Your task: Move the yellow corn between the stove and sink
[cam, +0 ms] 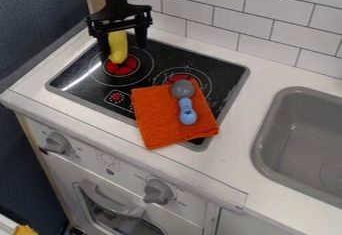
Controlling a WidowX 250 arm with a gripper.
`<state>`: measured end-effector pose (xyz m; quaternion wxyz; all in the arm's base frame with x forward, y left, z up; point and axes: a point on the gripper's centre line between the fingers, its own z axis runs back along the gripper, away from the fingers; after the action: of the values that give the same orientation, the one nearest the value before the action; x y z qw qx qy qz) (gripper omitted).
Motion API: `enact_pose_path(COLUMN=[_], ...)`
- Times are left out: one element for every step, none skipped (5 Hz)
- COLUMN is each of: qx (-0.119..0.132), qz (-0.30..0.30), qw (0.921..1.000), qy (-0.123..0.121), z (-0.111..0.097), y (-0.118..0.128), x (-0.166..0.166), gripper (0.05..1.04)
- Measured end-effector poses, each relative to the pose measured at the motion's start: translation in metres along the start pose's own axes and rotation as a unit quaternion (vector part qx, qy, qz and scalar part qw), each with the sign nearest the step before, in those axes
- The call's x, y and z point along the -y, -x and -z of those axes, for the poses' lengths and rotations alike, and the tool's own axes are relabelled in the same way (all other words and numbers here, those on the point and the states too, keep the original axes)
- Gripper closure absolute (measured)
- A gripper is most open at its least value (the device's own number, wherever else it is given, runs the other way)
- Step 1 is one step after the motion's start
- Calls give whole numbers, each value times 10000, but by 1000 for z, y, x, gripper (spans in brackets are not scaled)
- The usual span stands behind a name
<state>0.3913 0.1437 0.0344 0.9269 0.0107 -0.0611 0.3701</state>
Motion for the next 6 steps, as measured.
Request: enact_pose_path(qx=[-26, -96, -67, -71, -96, 57], qz=[-37, 22, 100, 240, 441, 666], qw=[9998, 9997, 9995, 9991, 9984, 9974], qy=[-191, -225, -275, -339, -351, -283], z=[4, 5, 6, 6, 4, -13], y=[-2, -1, 0, 5, 18, 31], x=[-3, -3, 1, 6, 14, 31], gripper=[414, 516, 516, 516, 516, 516])
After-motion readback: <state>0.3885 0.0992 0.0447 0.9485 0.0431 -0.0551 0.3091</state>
